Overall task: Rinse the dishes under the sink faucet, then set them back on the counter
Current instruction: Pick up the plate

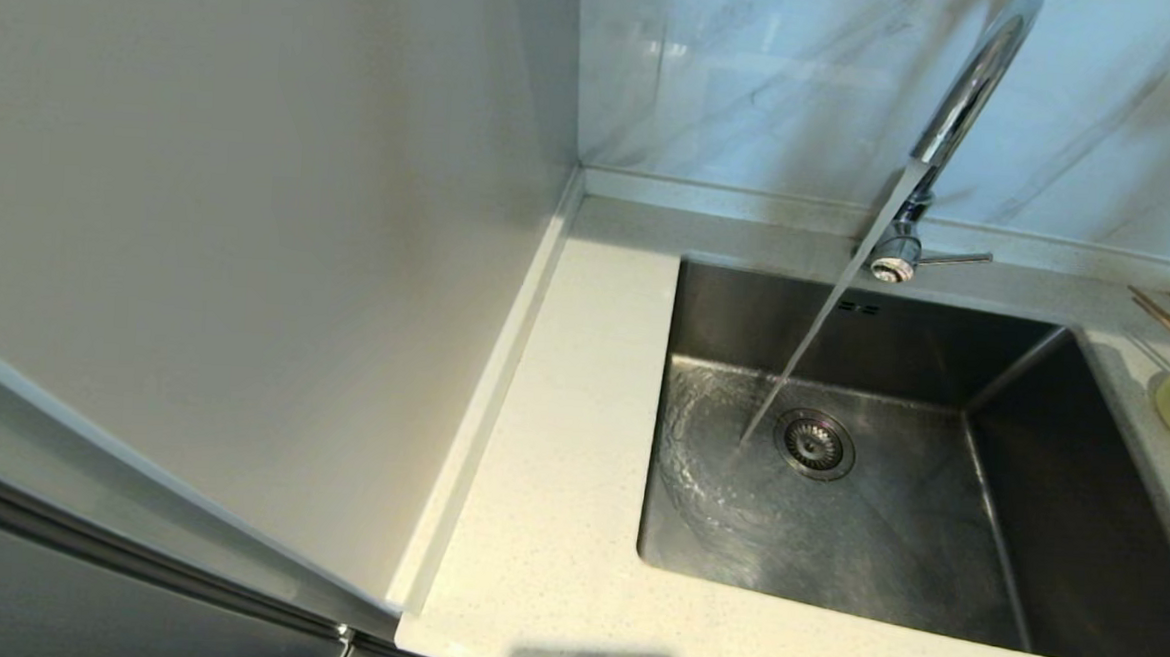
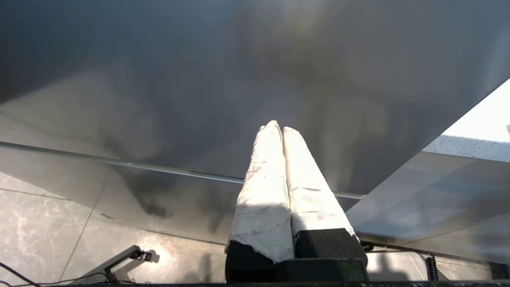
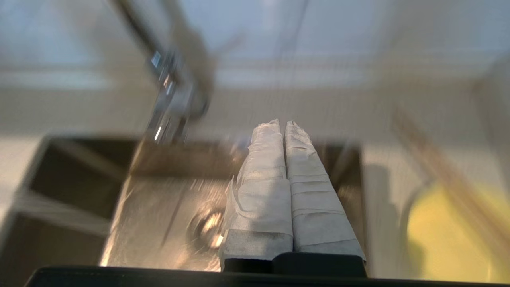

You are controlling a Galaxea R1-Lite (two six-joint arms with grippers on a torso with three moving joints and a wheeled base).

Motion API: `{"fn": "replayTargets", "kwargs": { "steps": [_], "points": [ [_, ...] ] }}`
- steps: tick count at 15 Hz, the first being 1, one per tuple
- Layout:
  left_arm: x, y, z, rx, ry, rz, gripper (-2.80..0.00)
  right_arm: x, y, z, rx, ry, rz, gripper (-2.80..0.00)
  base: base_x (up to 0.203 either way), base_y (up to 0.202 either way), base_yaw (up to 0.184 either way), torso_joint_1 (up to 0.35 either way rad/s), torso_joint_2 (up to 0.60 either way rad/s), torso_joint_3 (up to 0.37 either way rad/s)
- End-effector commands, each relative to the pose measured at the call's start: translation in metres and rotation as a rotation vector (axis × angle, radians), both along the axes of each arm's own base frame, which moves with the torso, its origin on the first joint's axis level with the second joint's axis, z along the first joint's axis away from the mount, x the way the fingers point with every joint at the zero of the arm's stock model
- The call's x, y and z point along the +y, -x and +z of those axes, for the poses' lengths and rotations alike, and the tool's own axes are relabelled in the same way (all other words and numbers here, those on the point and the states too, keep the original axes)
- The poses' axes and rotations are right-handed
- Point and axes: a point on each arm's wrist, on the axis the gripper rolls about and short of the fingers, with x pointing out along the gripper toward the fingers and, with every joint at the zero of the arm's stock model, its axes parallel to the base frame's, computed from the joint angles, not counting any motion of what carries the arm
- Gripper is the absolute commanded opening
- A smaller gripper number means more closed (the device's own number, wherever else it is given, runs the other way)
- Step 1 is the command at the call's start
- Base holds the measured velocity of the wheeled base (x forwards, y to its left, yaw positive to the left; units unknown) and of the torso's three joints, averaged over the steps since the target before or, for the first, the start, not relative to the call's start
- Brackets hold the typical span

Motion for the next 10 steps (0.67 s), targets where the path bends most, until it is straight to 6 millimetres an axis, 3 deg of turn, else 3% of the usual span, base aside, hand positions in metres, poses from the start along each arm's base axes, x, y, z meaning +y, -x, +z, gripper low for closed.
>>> {"fn": "replayTargets", "kwargs": {
  "steps": [1,5,8,10],
  "points": [
    [0.0,0.0,0.0,0.0,0.001,0.0,-2.8,0.014,0.053,0.005,-0.026,0.003,0.016,-2.8,0.0,0.0,0.0,0.0,0.0,0.0],
    [0.0,0.0,0.0,0.0,0.001,0.0,-2.8,0.037,0.117,-0.017,0.052,-0.082,0.197,-2.8,0.0,0.0,0.0,0.0,0.0,0.0],
    [0.0,0.0,0.0,0.0,0.001,0.0,-2.8,0.046,0.133,-0.019,0.193,-0.224,0.198,-2.8,0.0,0.0,0.0,0.0,0.0,0.0],
    [0.0,0.0,0.0,0.0,0.001,0.0,-2.8,0.049,0.14,-0.004,0.27,-0.303,0.182,-2.8,0.0,0.0,0.0,0.0,0.0,0.0]
  ]
}}
